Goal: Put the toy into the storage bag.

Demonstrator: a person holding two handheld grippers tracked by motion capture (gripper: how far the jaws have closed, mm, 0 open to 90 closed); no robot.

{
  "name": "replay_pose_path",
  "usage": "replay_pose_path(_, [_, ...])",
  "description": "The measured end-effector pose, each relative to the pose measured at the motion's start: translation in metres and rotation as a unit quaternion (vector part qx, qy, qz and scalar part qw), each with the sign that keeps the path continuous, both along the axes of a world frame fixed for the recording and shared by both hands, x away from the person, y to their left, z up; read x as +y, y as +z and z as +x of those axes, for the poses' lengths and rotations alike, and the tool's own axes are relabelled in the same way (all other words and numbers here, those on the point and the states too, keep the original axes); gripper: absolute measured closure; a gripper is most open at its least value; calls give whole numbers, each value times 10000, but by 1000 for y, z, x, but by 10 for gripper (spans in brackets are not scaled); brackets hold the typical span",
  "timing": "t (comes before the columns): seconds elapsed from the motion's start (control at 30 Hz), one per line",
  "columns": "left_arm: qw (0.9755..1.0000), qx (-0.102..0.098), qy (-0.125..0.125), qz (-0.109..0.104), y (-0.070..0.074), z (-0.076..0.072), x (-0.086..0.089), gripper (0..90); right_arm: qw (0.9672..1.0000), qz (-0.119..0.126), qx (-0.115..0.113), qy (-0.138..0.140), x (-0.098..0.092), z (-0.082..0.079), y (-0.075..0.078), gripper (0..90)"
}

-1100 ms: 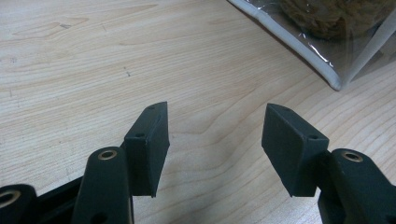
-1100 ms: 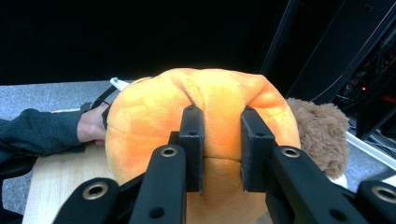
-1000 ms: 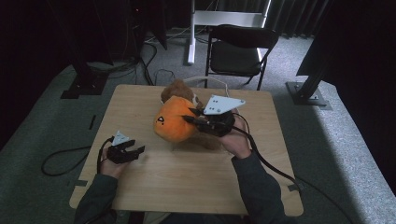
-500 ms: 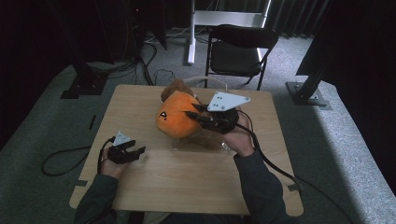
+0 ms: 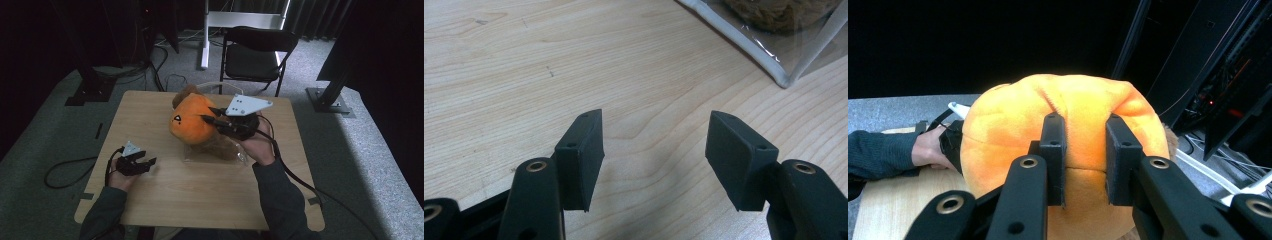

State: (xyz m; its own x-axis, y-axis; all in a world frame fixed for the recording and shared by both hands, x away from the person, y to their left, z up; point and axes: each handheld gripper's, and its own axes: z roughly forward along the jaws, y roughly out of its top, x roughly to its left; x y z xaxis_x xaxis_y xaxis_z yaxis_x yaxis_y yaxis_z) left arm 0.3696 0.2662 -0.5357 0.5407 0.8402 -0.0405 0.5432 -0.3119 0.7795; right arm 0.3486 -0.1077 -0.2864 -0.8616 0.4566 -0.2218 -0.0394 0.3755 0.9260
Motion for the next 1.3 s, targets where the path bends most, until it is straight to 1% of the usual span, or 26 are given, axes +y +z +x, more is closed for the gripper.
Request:
replay_pose_path(0.27, [10000,6,-18,64,-1,0,-2,413,10000,17,6,-70,-3,2,3,742])
replay_pose_path(0.5, [10000,8,-33,71,-1,0,-2,412,9999,15,-6,-124,-6,5,5,742])
replay_pose_path(0.57, [10000,22,-40,55,-2,0,-3,412,9999,29,-1,-141,-7,5,6,742])
replay_pose_path(0.63, [9999,34,-66,96,-2,0,-3,412,9999,44,-2,-158,-8,6,6,742])
replay_pose_path(0.77, [9999,46,-61,97,-3,1,-3,411,9998,69,-19,-180,-10,6,8,742])
replay_pose_path(1.3, [9998,73,-87,156,-5,1,-6,418,9991,162,-60,-384,-22,10,17,741])
